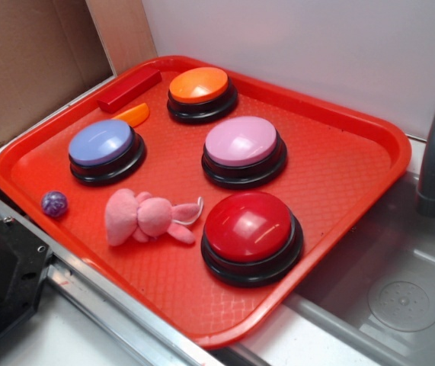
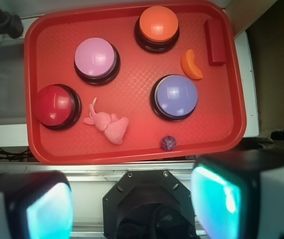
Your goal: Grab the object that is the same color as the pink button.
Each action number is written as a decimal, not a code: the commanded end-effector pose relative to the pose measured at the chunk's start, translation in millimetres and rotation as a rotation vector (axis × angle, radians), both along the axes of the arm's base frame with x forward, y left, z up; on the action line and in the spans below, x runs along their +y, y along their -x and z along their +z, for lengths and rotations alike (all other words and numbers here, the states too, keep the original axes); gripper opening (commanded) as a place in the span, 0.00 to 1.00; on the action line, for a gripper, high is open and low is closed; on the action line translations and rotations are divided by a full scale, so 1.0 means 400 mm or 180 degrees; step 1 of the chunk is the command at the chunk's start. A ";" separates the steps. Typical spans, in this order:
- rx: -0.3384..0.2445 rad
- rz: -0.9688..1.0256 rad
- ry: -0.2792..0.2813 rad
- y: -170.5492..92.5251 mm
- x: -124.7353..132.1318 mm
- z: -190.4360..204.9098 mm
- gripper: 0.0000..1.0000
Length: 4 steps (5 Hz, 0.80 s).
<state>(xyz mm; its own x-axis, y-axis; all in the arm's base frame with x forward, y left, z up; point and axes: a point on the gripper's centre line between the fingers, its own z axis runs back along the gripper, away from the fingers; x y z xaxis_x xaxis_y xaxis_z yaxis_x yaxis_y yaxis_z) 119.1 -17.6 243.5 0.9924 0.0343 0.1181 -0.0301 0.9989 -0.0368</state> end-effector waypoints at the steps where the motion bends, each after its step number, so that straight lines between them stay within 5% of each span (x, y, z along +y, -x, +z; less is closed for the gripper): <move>1: 0.0000 0.0000 0.0000 0.000 0.000 0.000 1.00; 3: -0.0252 -0.0617 -0.0033 -0.027 -0.016 -0.099 1.00; 4: -0.0524 -0.1015 0.0010 -0.042 -0.037 -0.189 1.00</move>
<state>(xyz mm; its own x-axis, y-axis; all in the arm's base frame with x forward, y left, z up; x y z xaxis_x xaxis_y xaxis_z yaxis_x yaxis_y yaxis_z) 130.5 -29.9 159.9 0.9307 -0.2655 0.2514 0.2795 0.9599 -0.0207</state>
